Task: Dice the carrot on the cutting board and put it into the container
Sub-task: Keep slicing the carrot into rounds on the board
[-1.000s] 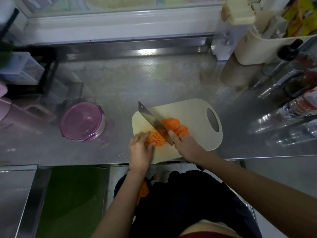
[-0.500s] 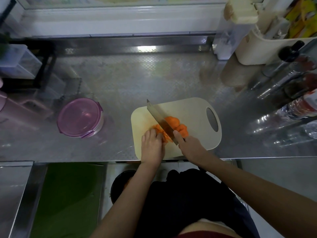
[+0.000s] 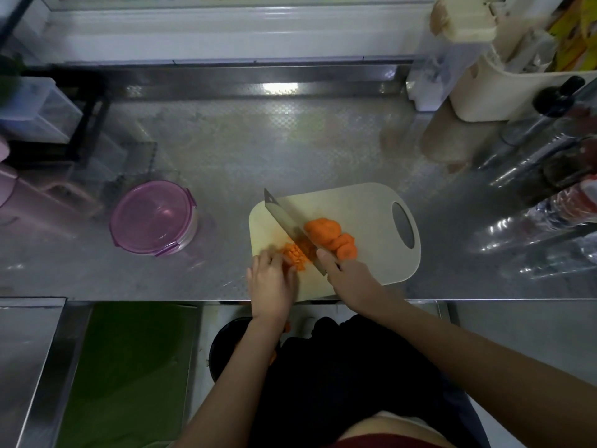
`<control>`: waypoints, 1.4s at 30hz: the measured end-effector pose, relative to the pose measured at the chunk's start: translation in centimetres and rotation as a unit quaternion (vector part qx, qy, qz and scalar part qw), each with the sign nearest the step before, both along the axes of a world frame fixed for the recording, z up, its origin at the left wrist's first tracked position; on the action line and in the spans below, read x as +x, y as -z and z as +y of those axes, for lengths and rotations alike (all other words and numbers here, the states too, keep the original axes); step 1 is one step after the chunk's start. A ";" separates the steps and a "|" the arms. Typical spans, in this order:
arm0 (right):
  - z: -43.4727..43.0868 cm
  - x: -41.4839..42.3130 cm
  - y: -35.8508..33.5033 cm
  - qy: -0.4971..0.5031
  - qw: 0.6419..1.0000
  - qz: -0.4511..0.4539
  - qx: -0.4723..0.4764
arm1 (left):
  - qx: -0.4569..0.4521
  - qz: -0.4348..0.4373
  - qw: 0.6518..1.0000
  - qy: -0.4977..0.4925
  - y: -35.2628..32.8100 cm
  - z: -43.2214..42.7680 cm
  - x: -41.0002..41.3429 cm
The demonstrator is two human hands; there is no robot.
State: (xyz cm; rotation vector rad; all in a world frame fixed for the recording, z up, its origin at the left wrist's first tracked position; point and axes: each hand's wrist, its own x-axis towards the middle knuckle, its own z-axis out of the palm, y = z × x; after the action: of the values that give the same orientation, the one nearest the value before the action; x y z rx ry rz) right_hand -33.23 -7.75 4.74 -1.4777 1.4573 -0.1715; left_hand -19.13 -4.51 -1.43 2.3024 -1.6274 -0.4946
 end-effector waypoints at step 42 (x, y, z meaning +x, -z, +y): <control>1.1 3.1 3.0 0.007 0.998 0.059 0.003 | -0.038 0.100 0.993 -0.052 -0.1 -0.7 0.7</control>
State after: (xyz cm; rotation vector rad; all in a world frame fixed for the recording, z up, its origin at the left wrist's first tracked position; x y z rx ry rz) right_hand -30.12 -6.63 1.73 -1.4928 1.5612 -0.0899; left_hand -18.45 -5.21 -1.34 2.1897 -1.4015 -0.6075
